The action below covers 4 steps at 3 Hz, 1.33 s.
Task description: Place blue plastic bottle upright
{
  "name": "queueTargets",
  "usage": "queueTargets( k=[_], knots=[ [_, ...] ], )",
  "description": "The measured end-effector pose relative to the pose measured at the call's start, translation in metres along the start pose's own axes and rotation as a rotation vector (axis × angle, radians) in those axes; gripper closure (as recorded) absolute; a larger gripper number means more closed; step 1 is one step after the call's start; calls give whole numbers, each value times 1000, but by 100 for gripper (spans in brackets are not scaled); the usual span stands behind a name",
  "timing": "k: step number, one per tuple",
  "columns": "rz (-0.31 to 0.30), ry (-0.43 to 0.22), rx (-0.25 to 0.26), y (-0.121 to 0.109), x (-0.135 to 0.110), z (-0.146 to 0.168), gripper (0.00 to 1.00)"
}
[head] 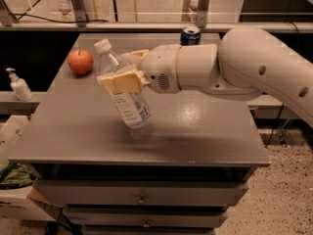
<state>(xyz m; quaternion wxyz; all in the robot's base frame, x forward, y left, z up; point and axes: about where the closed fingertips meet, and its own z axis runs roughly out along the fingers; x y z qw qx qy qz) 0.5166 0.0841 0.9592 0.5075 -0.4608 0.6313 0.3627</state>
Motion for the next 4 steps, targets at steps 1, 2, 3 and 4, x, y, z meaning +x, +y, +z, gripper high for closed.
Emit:
queueTargets(
  k=[1,2,3,4],
  knots=[
    [4,-121,58,-4,-14,5,100],
    [3,-220,92,-10,-28,10,100],
    [-18,-274,89,-12,-25,20,100],
    [-35,-297,74,-11,-18,30,100]
  ],
)
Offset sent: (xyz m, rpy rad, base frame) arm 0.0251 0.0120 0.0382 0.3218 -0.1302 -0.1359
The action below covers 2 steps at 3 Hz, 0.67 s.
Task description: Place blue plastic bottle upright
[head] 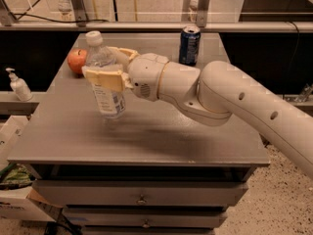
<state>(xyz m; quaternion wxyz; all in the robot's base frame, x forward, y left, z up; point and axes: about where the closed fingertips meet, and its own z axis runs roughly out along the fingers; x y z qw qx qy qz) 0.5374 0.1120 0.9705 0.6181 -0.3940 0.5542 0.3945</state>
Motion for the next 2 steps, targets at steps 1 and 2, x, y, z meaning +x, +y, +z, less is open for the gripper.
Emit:
queueTargets(
  k=[1,2],
  knots=[
    [-5,-26,-14,7,4,7,100],
    [-12,-47,-36,17,6,15,100]
  ],
)
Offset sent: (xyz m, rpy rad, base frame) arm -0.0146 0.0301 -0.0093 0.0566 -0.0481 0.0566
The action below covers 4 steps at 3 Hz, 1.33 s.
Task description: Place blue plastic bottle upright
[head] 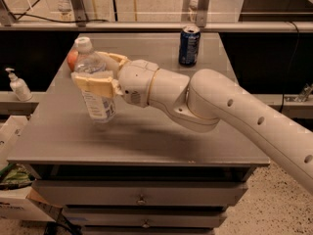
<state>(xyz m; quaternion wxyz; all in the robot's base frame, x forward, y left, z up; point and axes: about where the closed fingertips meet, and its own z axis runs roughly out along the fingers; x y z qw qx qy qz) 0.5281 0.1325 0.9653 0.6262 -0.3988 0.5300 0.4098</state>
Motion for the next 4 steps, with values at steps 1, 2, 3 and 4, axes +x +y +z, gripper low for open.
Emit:
queueTargets(
  k=[1,2,3,4],
  knots=[
    [8,-12,-19,11,7,5,100],
    [19,-14,-44,22,15,10,100],
    [19,-13,-56,27,18,12,100],
    [14,-13,-83,33,20,14,82]
  ],
)
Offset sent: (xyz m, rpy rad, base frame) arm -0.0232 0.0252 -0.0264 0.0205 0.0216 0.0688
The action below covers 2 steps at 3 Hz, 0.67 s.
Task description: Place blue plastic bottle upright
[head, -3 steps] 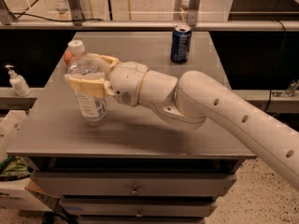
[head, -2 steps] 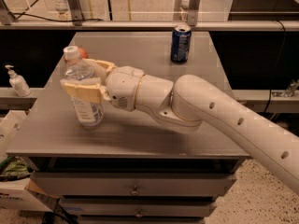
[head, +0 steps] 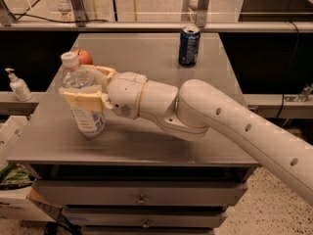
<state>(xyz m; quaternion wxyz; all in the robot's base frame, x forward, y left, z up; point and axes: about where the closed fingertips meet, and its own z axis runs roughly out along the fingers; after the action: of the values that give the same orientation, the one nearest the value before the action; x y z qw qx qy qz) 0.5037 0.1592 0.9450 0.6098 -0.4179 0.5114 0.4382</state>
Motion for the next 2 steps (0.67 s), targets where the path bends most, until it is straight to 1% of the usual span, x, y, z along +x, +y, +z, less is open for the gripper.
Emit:
queueTargets(
  k=[2],
  knots=[
    [-5,2,-27,6,5,1,35]
  ],
)
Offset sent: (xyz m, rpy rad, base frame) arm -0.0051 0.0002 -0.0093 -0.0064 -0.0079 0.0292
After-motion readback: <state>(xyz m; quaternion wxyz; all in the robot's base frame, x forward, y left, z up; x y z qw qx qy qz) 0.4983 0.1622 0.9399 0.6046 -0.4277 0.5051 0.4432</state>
